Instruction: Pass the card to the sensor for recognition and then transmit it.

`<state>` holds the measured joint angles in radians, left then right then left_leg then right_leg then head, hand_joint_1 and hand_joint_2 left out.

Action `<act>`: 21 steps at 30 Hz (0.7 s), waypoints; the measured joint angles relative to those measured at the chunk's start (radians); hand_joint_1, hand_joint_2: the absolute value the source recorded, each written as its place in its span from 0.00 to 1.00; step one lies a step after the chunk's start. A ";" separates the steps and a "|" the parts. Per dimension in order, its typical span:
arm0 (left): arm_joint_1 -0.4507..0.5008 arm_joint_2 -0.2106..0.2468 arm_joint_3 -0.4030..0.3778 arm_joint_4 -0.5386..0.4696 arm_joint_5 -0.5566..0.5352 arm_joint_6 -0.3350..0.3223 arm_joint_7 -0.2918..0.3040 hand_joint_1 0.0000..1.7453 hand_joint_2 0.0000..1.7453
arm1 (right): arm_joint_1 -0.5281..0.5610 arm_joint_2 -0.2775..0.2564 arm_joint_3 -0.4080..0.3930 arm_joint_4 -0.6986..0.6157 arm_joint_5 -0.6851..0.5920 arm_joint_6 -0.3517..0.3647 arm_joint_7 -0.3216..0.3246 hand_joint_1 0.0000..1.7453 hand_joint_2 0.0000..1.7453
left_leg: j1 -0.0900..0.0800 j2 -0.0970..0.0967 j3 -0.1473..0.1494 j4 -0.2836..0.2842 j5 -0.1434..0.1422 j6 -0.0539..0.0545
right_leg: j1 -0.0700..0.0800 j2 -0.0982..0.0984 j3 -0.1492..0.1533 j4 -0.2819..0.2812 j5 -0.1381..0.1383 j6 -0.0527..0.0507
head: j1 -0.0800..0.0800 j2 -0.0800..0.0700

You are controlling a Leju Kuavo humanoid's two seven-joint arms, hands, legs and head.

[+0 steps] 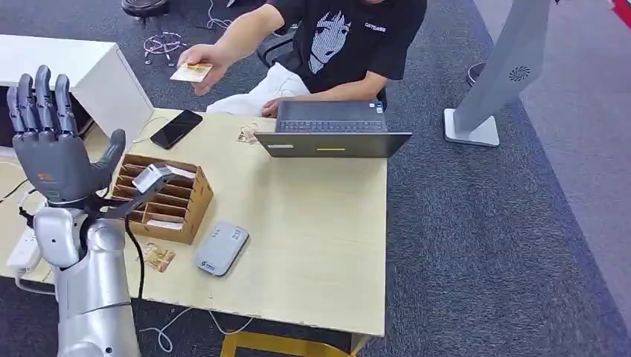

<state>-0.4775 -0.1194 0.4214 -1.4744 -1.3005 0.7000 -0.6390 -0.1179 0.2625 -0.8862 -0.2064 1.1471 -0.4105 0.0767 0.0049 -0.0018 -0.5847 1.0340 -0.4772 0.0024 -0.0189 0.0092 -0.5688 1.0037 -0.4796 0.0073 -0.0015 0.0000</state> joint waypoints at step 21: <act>-0.038 0.034 0.130 0.180 -0.139 0.000 0.257 0.00 1.00 | -0.002 -0.008 0.011 0.000 -0.042 -0.005 0.008 0.00 1.00 | 0.000 0.001 0.000 0.000 0.000 0.000 | 0.000 0.000 -0.001 0.000 0.000 0.000 | 0.000 0.000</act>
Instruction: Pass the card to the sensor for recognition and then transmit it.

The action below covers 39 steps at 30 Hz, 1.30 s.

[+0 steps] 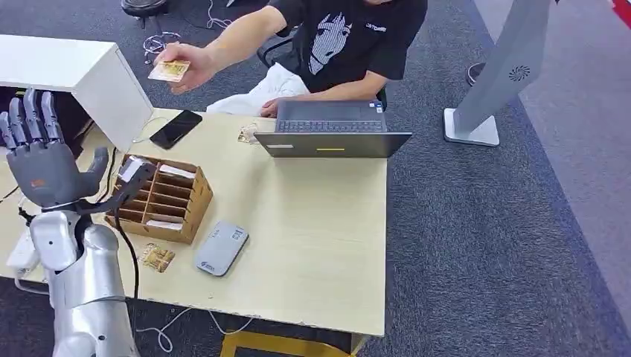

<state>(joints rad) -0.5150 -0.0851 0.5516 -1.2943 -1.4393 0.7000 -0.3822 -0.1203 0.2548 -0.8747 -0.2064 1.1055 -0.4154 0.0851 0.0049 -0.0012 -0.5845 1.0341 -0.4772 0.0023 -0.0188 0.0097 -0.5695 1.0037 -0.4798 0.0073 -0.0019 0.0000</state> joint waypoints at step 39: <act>-0.179 0.182 -0.542 0.364 0.106 -0.063 0.531 0.00 1.00 | -0.002 0.000 0.000 -0.001 -0.018 0.003 -0.006 0.00 1.00 | 0.000 0.000 -0.001 0.000 0.001 0.000 | 0.000 0.000 0.000 0.000 0.002 0.000 | 0.000 0.000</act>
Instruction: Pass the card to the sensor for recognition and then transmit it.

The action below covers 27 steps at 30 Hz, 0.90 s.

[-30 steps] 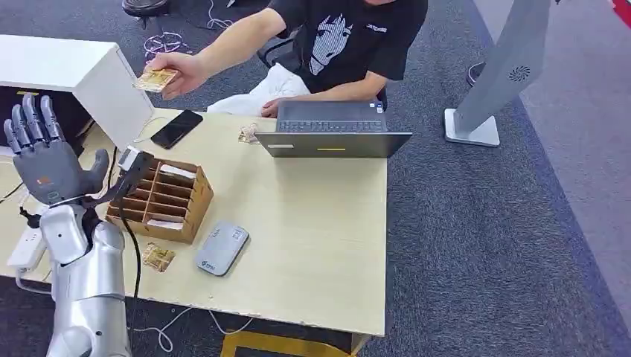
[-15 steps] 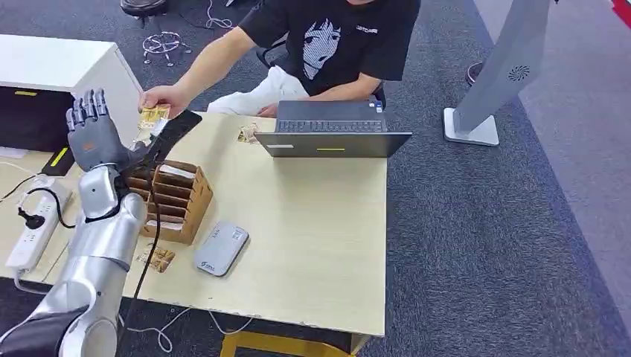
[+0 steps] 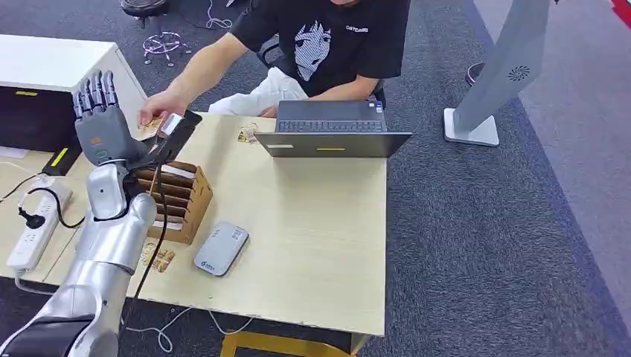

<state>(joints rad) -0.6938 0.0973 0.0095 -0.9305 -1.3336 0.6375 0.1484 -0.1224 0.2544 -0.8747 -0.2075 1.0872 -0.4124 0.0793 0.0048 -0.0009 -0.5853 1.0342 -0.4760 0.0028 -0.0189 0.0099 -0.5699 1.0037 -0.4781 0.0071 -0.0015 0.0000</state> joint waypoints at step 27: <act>0.053 0.019 -0.016 -0.060 0.045 0.032 -0.014 1.00 1.00 | 0.001 0.000 0.000 0.000 0.002 -0.002 0.000 0.00 1.00 | 0.000 0.000 0.000 0.000 0.000 0.000 | 0.000 0.000 0.000 0.000 0.000 0.000 | 0.000 0.000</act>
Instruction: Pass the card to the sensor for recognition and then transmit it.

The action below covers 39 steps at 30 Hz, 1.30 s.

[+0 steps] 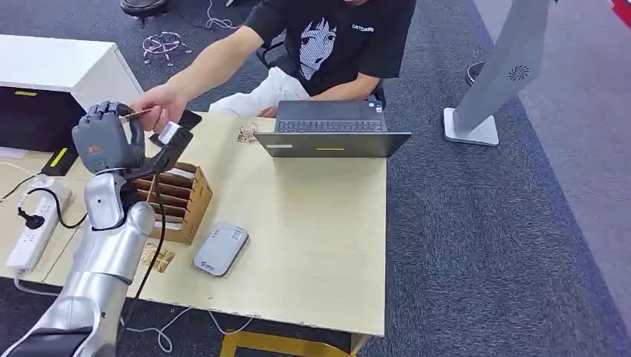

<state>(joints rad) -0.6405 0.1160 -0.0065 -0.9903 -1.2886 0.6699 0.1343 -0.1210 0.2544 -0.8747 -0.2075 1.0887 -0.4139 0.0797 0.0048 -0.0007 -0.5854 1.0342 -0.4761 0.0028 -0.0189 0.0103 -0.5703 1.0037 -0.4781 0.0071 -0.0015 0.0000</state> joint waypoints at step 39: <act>0.258 -0.044 -0.225 -0.280 0.043 0.014 -0.149 1.00 1.00 | 0.020 0.000 0.000 0.000 -0.021 -0.001 -0.022 0.00 1.00 | 0.000 0.000 0.000 0.000 -0.001 0.000 | 0.000 0.000 0.000 0.000 -0.001 0.001 | 0.000 0.000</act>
<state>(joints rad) -0.3823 0.0717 -0.2312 -1.2707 -1.2459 0.6836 -0.0146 -0.1006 0.2544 -0.8747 -0.2071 1.0674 -0.4147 0.0576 0.0044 -0.0008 -0.5853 1.0342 -0.4771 0.0033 -0.0192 0.0100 -0.5703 1.0033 -0.4789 0.0081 -0.0015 0.0000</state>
